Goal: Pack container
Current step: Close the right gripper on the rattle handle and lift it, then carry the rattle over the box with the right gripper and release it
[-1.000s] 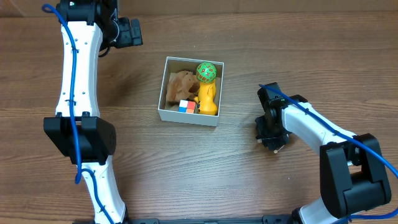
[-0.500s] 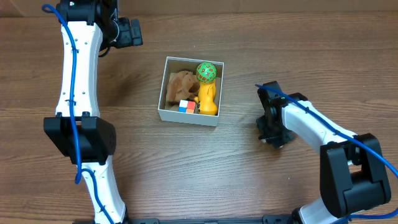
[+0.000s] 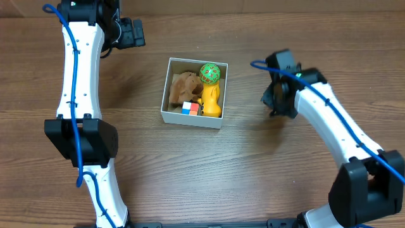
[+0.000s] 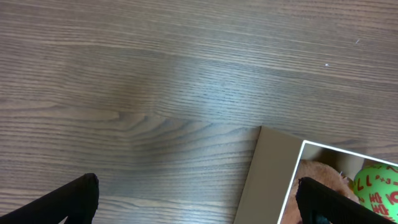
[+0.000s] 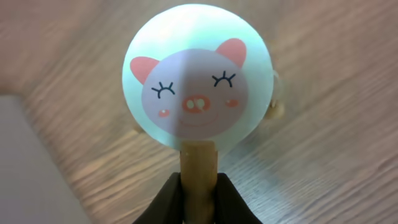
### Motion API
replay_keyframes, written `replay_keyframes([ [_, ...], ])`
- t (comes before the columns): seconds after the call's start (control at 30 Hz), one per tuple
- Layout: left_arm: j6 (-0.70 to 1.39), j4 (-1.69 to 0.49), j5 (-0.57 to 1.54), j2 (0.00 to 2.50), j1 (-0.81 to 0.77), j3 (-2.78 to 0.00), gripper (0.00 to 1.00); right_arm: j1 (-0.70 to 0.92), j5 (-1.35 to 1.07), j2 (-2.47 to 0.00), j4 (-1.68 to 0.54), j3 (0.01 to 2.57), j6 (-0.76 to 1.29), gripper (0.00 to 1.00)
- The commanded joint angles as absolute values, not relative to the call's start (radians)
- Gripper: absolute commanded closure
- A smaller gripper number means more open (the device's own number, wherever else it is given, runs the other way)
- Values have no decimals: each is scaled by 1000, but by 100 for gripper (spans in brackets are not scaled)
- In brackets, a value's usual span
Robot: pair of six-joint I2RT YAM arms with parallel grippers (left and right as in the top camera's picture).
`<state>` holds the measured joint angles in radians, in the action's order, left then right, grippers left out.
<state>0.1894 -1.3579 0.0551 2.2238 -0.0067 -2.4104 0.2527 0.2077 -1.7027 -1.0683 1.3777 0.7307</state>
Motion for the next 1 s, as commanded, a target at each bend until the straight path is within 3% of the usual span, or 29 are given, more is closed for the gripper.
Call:
replay_keyframes([
  [0.0, 206, -1356, 52, 2214, -13, -2422, 0, 290, 228, -1666, -1106, 1543, 525, 84],
  [0.23, 206, -1356, 52, 2214, -14, -2422, 0, 450, 224, -1666, -1164, 1718, 345, 84],
  [0.6, 206, -1356, 52, 2214, -13, -2422, 0, 731, 224, -1679, -1135, 1721, 177, 78],
  [0.97, 206, -1356, 52, 2214, -13, -2422, 0, 754, 216, -1790, -1107, 1714, 245, 78],
])
